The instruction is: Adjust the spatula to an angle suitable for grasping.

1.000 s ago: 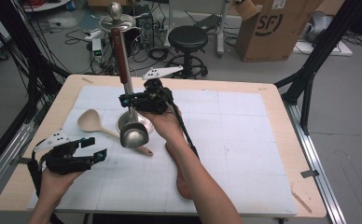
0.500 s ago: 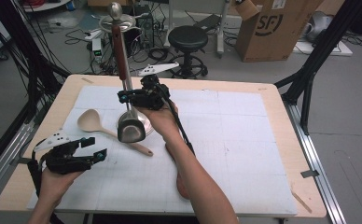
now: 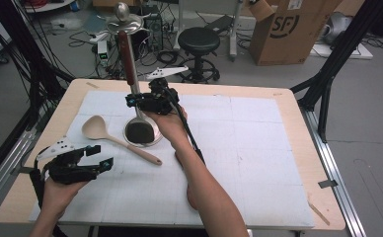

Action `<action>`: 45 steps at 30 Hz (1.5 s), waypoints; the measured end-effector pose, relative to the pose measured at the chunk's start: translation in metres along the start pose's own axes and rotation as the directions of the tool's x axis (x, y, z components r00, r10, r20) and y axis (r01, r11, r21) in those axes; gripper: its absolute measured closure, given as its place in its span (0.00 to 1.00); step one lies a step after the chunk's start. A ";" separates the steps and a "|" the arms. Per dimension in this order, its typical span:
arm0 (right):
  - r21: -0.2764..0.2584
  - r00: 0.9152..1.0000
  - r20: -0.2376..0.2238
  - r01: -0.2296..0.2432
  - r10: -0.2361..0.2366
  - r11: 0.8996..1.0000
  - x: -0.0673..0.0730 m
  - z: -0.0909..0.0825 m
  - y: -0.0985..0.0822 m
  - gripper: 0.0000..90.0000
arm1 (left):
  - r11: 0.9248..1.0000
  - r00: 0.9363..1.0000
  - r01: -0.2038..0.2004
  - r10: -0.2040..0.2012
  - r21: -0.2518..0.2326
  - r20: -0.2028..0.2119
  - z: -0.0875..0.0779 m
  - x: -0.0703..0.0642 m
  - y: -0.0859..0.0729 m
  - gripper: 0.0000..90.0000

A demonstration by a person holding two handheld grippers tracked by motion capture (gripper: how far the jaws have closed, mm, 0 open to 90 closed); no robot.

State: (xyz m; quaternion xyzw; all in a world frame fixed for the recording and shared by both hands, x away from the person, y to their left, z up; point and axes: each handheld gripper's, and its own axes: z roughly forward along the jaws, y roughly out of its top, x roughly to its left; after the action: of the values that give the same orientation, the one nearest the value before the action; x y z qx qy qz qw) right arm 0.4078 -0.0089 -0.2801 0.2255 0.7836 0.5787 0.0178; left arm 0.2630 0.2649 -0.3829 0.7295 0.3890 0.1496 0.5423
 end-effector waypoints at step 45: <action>-0.103 0.981 -0.095 0.160 -0.170 0.982 0.009 -0.063 0.049 0.99 | 1.000 1.000 -0.012 0.012 0.015 -0.011 0.002 0.005 -0.001 0.27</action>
State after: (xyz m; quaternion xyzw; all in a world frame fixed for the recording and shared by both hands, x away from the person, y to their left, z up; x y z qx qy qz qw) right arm 0.3981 -0.0510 -0.2126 0.1283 0.7711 0.6226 0.0361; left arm 0.2674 0.2677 -0.3856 0.7350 0.3888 0.1537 0.5338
